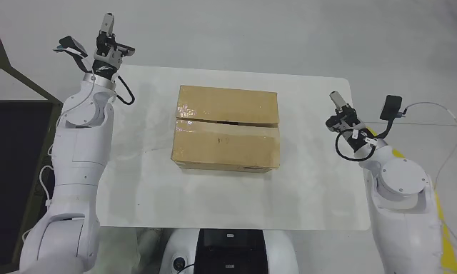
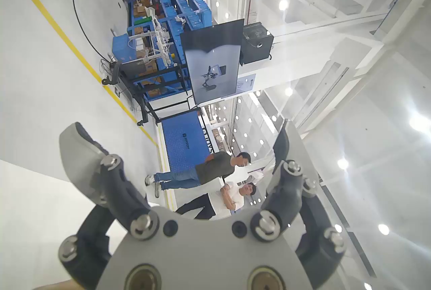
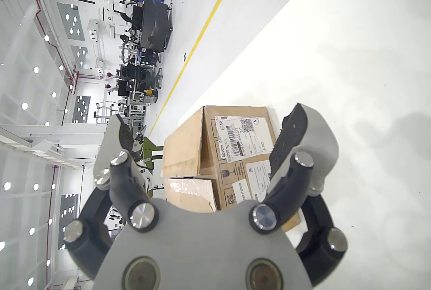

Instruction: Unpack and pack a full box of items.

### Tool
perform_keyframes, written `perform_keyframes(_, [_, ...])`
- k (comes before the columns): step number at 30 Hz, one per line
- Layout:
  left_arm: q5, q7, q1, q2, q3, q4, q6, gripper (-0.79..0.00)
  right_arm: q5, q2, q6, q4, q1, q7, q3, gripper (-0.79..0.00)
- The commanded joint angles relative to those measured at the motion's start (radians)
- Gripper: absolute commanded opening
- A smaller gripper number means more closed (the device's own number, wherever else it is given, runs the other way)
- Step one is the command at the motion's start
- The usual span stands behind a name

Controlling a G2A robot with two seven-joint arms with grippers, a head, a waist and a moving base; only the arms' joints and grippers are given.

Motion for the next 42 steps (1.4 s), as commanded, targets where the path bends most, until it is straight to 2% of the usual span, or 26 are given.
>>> perform_keyframes(1, [0.0, 0.0, 0.0, 0.0, 0.0, 0.0, 0.0, 0.0, 0.0, 0.0, 0.0, 0.0, 0.0, 0.0, 0.0, 0.0])
perform_keyframes(25, [0.0, 0.0, 0.0, 0.0, 0.0, 0.0, 0.0, 0.0, -0.003, 0.0, 0.001, 0.001, -0.004, -0.01, -0.003, 0.0])
perform_keyframes(29, [0.0, 0.0, 0.0, 0.0, 0.0, 0.0, 0.0, 0.0, 0.049, 0.004, -0.008, 0.01, 0.005, 0.075, -0.007, 0.0])
perform_keyframes(38, [0.0, 0.0, 0.0, 0.0, 0.0, 0.0, 0.0, 0.0, 0.167, 0.02, -0.108, 0.091, 0.03, 0.325, -0.013, 0.0])
perform_keyframes(42, [0.0, 0.0, 0.0, 0.0, 0.0, 0.0, 0.0, 0.0, 0.199, 0.026, -0.15, 0.113, 0.038, 0.389, -0.022, 0.0])
